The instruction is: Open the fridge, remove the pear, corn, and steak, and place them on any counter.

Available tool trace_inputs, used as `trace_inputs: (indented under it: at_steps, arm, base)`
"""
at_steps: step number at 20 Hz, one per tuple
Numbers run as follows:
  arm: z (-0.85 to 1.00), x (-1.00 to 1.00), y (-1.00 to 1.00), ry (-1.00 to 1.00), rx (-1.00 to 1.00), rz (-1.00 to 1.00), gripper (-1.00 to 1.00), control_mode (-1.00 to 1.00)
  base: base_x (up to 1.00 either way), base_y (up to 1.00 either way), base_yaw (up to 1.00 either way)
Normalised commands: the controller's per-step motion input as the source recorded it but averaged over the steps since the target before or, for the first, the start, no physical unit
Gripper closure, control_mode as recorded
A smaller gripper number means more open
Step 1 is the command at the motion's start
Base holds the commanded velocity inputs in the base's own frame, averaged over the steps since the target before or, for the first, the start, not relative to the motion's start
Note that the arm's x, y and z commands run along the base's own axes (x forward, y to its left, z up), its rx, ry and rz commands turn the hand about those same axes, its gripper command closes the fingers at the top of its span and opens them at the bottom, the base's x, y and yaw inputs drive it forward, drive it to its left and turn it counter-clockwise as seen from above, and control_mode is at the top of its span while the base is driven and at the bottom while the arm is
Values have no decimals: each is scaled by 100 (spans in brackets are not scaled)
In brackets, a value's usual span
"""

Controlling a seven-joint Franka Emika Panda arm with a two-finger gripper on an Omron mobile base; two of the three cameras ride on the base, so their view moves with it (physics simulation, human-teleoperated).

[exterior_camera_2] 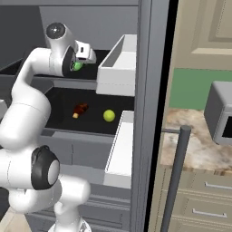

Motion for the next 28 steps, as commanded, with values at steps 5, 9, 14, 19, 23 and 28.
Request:
trace_inputs:
  at_steps: [5,9,14,19,23,28]
  arm:
    - [-79,0,0,20,10,-4,100,-100]
    - [-64,-2,0,6,12,0,100,-100]
    - [-12,-72,0,-15,6,0,100,-100]
    - [0,-100,0,-20,0,0,100,-100]
    - [0,-100,0,0,6,0,100,-100]
    - [-3,-100,0,9,5,-1,100,-100]
  base:
    - [0,0,0]
    - [0,0,0]
    - [0,0,0]
    - [0,0,0]
    - [0,0,0]
    - [0,0,0]
